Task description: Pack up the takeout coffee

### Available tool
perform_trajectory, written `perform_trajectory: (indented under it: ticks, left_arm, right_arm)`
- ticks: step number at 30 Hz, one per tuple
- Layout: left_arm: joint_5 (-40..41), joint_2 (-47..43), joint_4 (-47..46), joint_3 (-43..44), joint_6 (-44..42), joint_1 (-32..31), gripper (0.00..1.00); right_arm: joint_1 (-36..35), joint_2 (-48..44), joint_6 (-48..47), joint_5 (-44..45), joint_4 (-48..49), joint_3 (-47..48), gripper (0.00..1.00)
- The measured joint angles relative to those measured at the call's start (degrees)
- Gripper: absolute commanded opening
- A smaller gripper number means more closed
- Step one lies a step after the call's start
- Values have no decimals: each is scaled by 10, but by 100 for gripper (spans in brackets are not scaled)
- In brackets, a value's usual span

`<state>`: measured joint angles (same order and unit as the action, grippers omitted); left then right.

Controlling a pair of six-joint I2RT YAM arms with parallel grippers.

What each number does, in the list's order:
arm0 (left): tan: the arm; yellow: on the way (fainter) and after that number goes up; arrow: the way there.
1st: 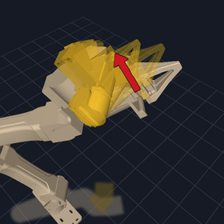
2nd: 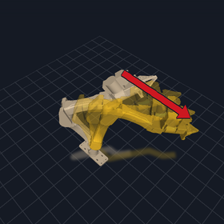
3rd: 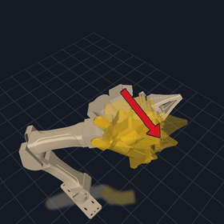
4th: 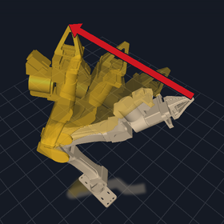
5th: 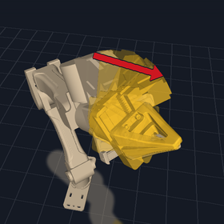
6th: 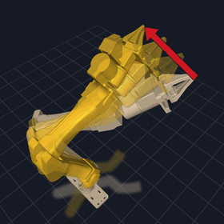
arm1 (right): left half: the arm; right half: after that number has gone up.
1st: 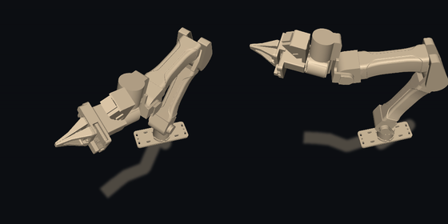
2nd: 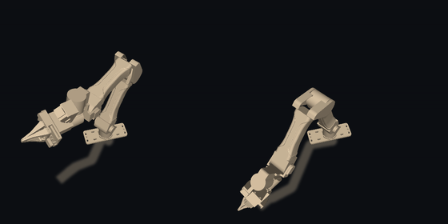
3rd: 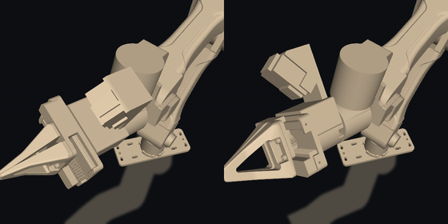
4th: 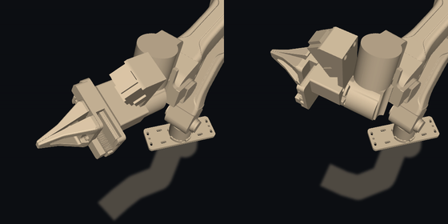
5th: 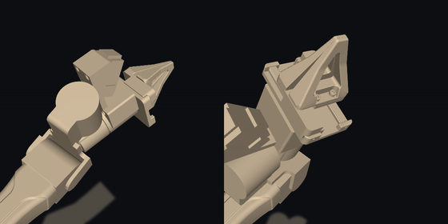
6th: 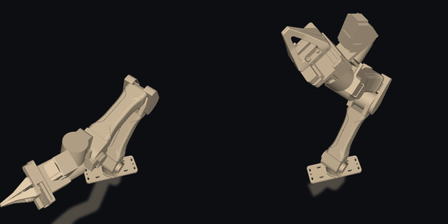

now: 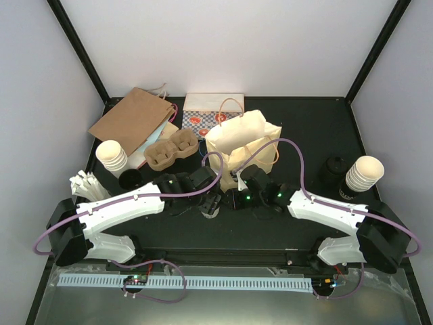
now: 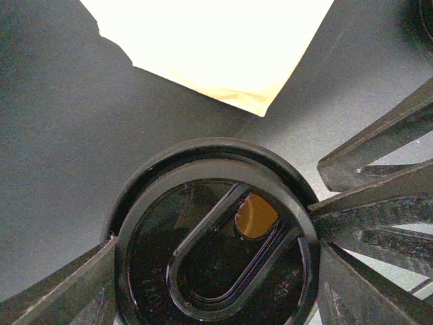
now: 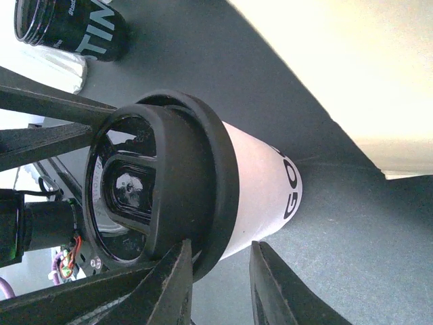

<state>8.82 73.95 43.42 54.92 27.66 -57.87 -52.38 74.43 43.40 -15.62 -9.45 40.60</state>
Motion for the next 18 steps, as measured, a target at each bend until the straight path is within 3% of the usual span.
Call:
perform_trajectory:
  ticks: [18]
  left_arm:
    - [2, 0, -14, -5, -6, 4, 64]
  right_arm:
    - [30, 21, -14, -11, 22, 5, 24]
